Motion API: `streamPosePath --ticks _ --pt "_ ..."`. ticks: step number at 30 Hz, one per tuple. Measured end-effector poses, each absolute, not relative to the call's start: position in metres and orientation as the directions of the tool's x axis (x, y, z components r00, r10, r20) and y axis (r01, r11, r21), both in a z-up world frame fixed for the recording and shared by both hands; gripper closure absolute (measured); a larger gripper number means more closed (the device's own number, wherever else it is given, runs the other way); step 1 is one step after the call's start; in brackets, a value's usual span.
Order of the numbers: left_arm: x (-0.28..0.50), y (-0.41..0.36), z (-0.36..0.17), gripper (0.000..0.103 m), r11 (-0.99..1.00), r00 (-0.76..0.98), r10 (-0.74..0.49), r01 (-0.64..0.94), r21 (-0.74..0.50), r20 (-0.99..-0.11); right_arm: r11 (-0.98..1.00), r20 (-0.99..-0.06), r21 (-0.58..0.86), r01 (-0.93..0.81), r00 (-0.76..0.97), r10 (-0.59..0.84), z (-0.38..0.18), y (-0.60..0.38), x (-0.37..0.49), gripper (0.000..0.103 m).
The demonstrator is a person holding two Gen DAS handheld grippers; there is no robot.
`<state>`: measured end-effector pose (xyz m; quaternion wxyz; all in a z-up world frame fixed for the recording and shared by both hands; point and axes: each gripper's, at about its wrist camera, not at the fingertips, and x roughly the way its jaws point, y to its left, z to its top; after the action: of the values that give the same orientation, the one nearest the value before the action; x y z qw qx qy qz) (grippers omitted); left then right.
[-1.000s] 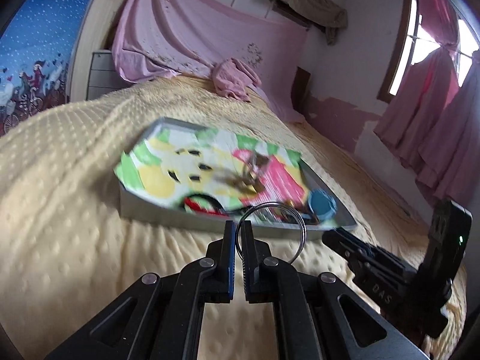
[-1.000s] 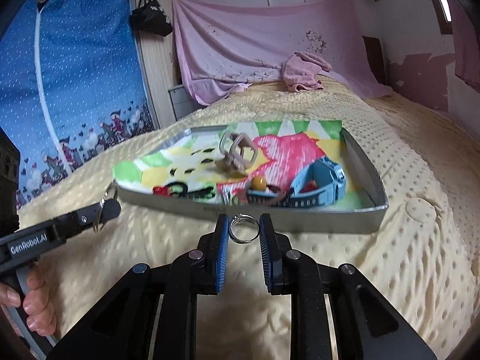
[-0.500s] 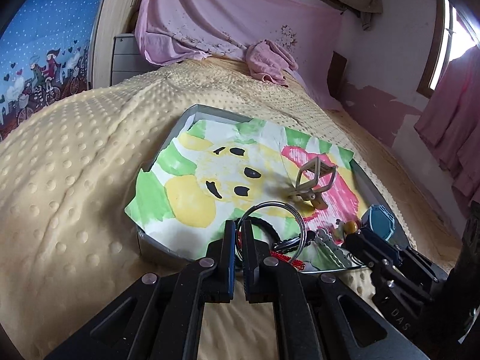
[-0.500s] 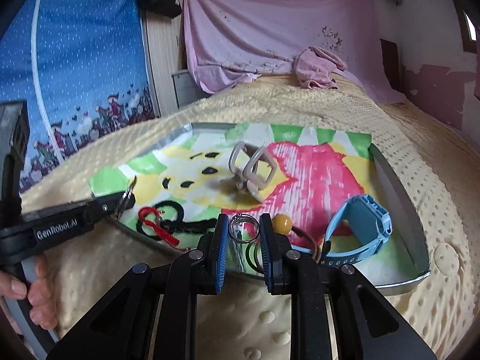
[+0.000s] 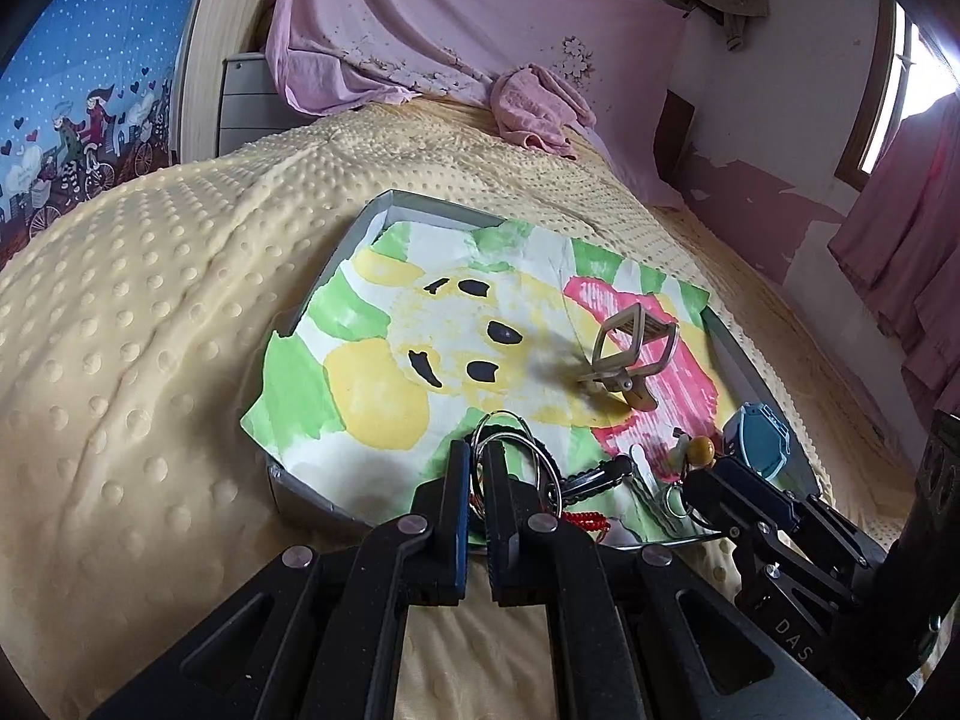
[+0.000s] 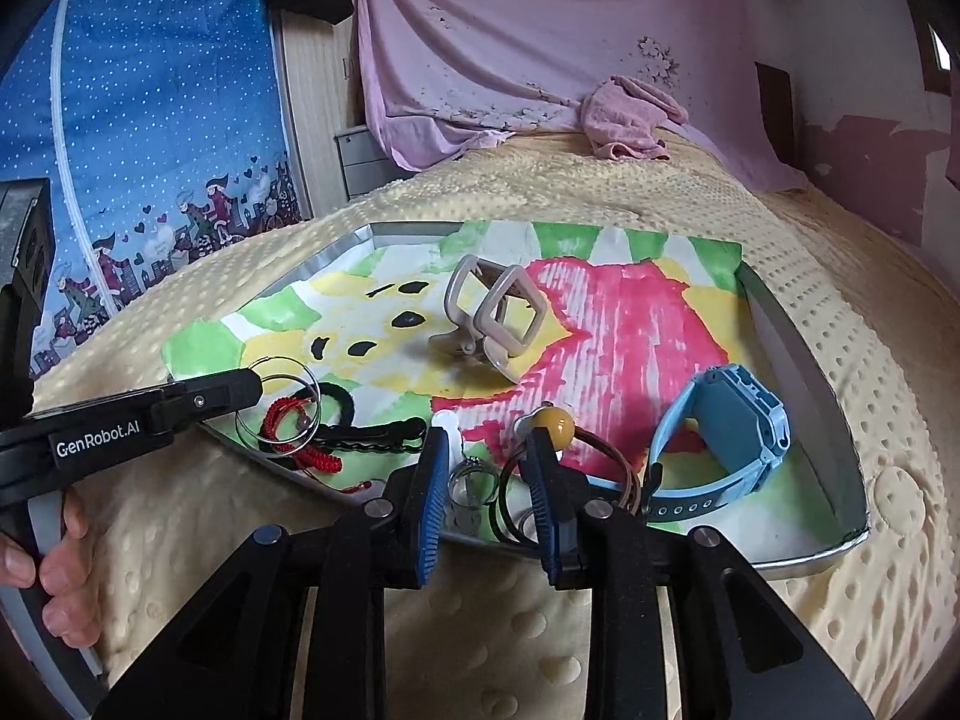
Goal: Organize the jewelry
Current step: 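Open both tools to drop the rings into the tray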
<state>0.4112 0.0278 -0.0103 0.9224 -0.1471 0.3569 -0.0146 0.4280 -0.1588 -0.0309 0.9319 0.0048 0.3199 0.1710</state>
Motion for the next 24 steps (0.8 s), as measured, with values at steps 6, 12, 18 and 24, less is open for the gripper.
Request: streamPosePath --ticks 6,12,18,24 --pt "0.405 0.027 -0.007 0.097 0.957 0.761 -0.128 -0.074 -0.282 -0.636 0.944 -0.582 0.120 -0.307 0.749 0.317 -0.030 -0.161 0.426 0.073" --pt "0.397 0.025 -0.001 0.084 0.958 0.770 -0.129 -0.066 -0.279 -0.625 0.952 -0.537 0.113 -0.284 0.789 0.300 -0.022 -0.168 0.414 0.067" --pt "0.384 0.025 0.007 0.063 0.959 0.790 -0.105 -0.080 -0.272 -0.603 0.960 -0.489 0.134 -0.246 0.826 0.280 -0.013 -0.182 0.400 0.060" --pt "0.356 0.023 0.020 0.033 0.966 0.829 -0.068 -0.086 -0.246 -0.555 0.964 -0.421 0.139 -0.228 0.867 0.266 0.003 -0.194 0.369 0.046"
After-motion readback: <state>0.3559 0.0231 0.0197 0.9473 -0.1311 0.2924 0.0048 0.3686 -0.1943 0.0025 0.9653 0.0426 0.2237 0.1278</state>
